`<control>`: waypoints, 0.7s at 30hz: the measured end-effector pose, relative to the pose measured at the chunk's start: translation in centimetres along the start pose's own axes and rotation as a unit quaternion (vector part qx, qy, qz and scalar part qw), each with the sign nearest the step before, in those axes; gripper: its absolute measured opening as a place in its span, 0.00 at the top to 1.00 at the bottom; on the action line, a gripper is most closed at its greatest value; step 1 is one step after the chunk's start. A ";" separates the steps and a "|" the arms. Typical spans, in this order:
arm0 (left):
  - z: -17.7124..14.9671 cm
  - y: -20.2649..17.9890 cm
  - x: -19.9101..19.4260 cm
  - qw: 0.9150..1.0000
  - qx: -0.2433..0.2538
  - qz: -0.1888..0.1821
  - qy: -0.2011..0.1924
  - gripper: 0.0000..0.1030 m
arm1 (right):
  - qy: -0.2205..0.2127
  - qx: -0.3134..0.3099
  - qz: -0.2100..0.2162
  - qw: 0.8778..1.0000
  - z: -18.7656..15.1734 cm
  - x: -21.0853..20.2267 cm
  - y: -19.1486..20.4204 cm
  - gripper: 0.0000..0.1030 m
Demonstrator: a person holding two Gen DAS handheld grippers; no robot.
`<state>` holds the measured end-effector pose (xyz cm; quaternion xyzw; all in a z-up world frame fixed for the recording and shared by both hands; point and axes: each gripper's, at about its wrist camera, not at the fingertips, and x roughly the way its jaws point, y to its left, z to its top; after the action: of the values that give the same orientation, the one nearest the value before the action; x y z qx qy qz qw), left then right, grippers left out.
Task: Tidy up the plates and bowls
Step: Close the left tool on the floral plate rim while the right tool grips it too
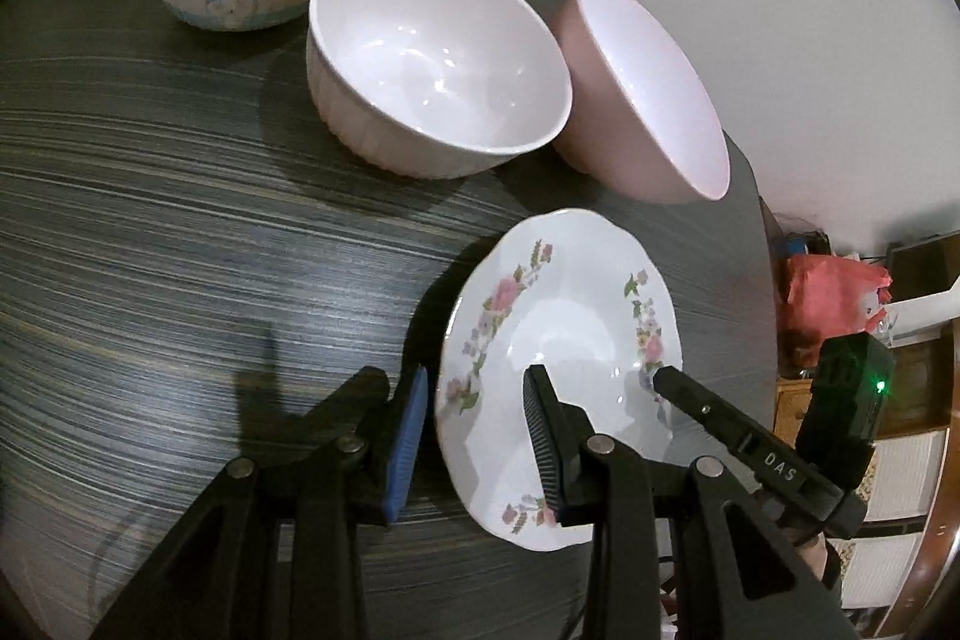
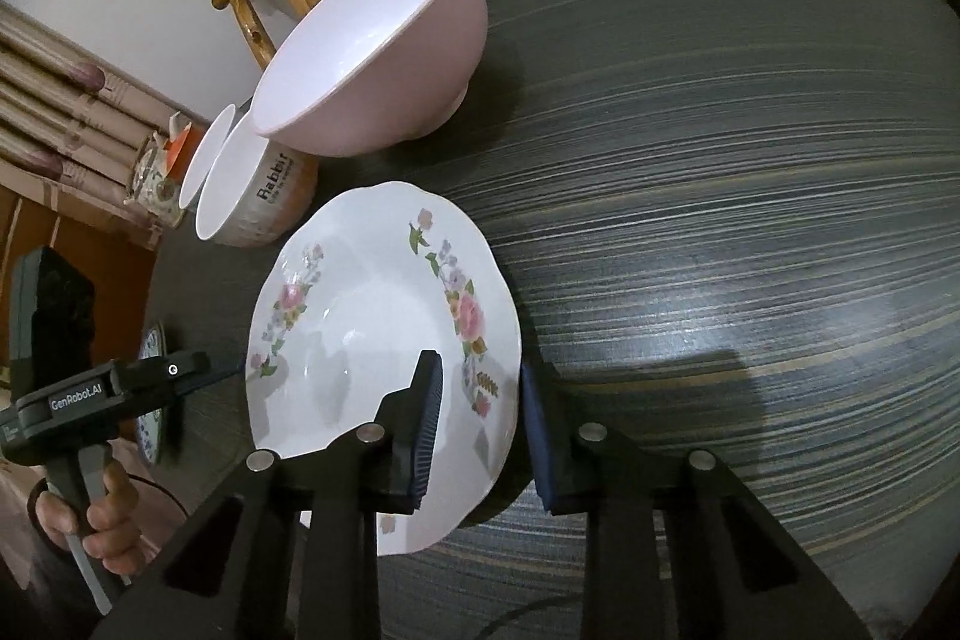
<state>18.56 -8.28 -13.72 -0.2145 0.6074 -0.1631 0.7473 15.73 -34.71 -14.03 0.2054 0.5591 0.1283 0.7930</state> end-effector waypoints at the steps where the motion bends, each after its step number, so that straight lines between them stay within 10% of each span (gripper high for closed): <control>1: 0.0 0.1 0.2 1.000 0.000 0.000 0.002 0.67 | 0.000 0.000 0.001 1.000 0.0 0.1 0.0 0.76; 21: 0.2 -0.2 2.2 0.999 0.024 0.023 0.026 0.84 | 0.000 -0.004 -0.005 1.000 0.4 0.8 -0.2 0.82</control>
<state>19.17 -9.48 -15.41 -0.1782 0.6269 -0.1664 0.7400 16.39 -34.62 -14.71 0.1991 0.5596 0.1270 0.7944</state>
